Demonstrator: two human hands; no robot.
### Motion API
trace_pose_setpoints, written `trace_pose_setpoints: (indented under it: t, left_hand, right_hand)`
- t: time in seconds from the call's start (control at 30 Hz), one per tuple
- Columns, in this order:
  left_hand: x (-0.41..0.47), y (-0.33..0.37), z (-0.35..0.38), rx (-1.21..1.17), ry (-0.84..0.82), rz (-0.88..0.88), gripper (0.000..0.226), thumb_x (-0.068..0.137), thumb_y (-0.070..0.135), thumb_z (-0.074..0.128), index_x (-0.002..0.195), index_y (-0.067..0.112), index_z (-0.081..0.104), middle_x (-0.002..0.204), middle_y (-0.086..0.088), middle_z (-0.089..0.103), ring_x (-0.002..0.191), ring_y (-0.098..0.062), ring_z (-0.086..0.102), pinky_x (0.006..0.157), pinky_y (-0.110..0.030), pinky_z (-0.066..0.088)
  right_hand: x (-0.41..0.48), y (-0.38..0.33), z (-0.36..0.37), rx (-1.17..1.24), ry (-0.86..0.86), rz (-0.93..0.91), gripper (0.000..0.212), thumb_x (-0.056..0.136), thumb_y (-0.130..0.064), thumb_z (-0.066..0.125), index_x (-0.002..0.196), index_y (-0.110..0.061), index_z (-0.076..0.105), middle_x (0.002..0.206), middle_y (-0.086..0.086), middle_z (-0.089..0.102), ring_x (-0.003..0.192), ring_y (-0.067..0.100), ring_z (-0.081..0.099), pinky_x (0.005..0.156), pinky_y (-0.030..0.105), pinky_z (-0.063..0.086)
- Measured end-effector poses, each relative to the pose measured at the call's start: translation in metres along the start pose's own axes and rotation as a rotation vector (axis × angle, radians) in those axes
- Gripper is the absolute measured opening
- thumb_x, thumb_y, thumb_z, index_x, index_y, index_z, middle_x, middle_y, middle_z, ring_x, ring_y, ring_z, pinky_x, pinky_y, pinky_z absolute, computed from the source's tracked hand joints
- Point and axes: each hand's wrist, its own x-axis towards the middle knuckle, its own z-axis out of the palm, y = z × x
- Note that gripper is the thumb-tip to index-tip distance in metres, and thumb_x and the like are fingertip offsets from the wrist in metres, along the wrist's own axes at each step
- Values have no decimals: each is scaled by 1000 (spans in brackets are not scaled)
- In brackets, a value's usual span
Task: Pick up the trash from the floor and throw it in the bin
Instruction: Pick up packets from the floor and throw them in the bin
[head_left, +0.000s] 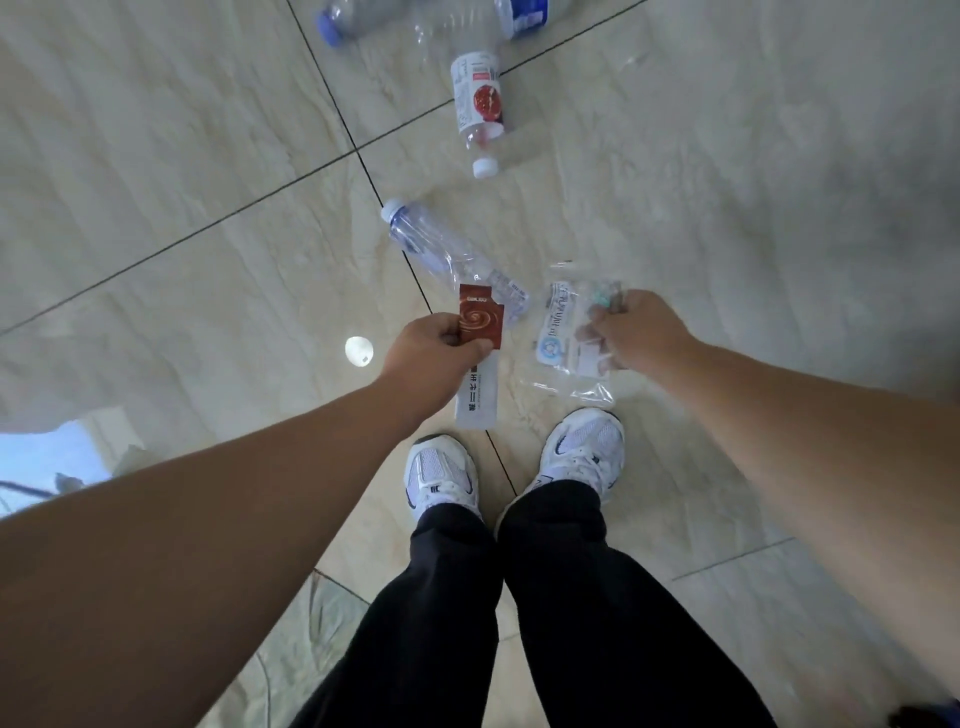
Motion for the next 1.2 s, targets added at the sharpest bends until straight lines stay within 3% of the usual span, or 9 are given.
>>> trace_pose_setpoints:
  t: [0.13,0.23,0.4,0.5,0.63,0.73,0.9,1.1,1.2]
  left_hand:
    - [-56,45,-13,2,-48,28,12,84,19,76,89,28,70,87,11,77,63,6,67,62,-21,45]
    - [-99,85,-22,49,-83,71,12,83,21,77,90,29,71,91,5,78,73,-6,69,69,-27,50]
    - [-166,156,-21,167,-132,158,19,86,24,72,105,26,71,102,0,76,97,-25,71,90,-43,55]
    - [-201,189,-17,234,-183,215,18,87,17,69,99,30,69,101,1,75,93,-22,69,86,-38,54]
    - [-240,220,-1,356,-254,257,24,88,14,68,111,19,69,106,-6,73,89,-22,65,78,-34,51]
    - [-266,240,25,422,-293,287,24,88,15,70,113,18,70,102,-3,74,88,-21,67,71,-29,52]
    - [-301,267,89,526,-361,346,16,85,16,74,99,23,70,99,-2,76,93,-26,71,86,-43,56]
    - [-337,274,185,649,-441,378,21,85,21,75,104,18,68,86,-2,77,71,-16,68,61,-25,52]
    - [-355,273,237,691,-469,384,17,86,19,74,102,18,68,83,0,76,69,-14,66,63,-27,51]
  right_hand:
    - [-71,-23,-24,116,13,-34,3,91,-11,70,89,-13,71,73,-1,76,52,6,63,43,19,52]
    - [-125,-37,-44,201,49,-62,8,90,-13,72,82,-15,73,73,-1,77,57,11,67,52,24,58]
    - [-203,-52,-84,381,177,-82,17,92,-15,69,76,-18,69,74,-2,77,47,1,65,44,19,51]
    - [-247,-48,-111,458,265,-55,18,94,-18,66,76,-21,68,72,-4,76,47,1,64,47,20,50]
    - [-300,-31,-144,621,341,-4,19,94,-18,64,76,-17,68,65,-6,75,53,9,62,47,23,50]
    - [-330,-16,-168,750,380,8,11,93,-16,65,83,-14,69,77,2,79,53,12,60,44,23,47]
    - [-367,30,-203,938,441,37,6,95,-17,64,91,-13,68,73,-5,79,60,13,62,48,23,54]
    - [-402,116,-246,1084,561,88,11,95,-15,64,85,-19,66,65,-9,76,59,11,64,45,21,53]
    - [-416,164,-268,1135,620,145,12,93,-15,67,82,-19,68,72,-4,77,66,17,67,53,28,55]
